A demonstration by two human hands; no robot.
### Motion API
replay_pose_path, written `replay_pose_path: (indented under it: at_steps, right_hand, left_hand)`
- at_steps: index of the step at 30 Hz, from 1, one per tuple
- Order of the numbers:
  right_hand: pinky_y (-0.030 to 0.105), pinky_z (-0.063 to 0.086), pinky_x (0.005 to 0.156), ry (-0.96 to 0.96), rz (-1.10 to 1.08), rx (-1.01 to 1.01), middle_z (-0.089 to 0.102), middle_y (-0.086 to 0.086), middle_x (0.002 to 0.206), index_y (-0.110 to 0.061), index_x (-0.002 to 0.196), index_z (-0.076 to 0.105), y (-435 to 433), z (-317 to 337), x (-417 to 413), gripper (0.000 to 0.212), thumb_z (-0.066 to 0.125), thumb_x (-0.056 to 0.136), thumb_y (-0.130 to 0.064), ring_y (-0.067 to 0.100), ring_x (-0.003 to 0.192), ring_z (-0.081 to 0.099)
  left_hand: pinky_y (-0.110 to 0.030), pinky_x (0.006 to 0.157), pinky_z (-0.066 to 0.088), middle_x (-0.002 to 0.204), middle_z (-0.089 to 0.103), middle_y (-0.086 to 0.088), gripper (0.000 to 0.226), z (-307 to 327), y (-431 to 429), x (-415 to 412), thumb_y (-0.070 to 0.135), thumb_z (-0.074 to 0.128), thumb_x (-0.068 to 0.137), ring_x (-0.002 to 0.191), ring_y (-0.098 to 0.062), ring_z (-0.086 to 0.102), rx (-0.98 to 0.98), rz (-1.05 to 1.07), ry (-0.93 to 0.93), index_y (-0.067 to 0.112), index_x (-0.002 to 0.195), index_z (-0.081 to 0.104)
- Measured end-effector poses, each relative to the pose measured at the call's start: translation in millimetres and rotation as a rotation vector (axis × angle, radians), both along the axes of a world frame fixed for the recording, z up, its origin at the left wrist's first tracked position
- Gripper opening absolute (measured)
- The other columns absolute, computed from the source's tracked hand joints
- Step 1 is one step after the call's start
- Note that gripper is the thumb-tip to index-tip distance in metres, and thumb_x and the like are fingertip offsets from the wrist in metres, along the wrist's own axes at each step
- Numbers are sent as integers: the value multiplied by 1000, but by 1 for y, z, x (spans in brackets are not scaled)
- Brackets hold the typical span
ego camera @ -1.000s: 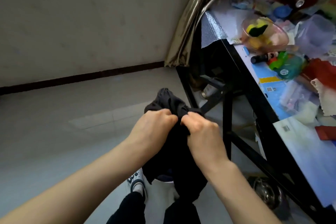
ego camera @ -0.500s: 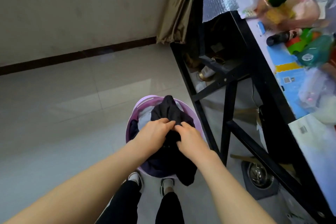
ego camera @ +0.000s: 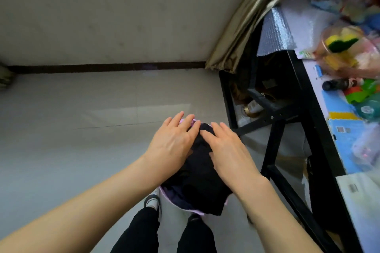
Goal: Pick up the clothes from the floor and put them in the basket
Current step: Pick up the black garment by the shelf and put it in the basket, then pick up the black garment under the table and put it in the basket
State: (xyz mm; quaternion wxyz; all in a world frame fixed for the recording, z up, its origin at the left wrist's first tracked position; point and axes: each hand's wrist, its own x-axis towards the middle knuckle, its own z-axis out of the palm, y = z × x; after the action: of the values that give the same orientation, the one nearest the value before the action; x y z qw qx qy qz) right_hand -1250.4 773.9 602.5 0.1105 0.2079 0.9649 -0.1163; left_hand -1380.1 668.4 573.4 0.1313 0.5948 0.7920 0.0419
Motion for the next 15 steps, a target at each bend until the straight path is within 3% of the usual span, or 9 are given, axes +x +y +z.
replay_pose_path:
  at_steps: [4, 9, 15]
  right_hand:
    - [46, 36, 104, 84, 201, 87, 44, 13, 139, -15, 133, 49, -23, 40, -19, 62, 68, 74, -4, 38, 134, 34]
    - [50, 32, 109, 214, 468, 120, 40, 15, 144, -17, 135, 47, -66, 90, -26, 68, 70, 72, -5, 39, 138, 30]
    - [53, 33, 108, 312, 860, 140, 38, 17, 146, -17, 136, 46, -153, 135, -17, 73, 76, 69, -9, 40, 139, 28]
  left_hand:
    - [-46, 109, 32, 149, 35, -14, 78, 50, -38, 10, 34, 69, 80, 137, -36, 31, 54, 214, 106, 9, 144, 32]
    - [-50, 102, 41, 140, 47, -17, 83, 99, -110, 38, 34, 80, 68, 130, -39, 42, 80, 499, 216, 6, 137, 44]
    - [-47, 109, 34, 146, 41, -13, 79, 148, -218, 108, 37, 72, 77, 135, -35, 35, 112, 865, 359, 9, 143, 37]
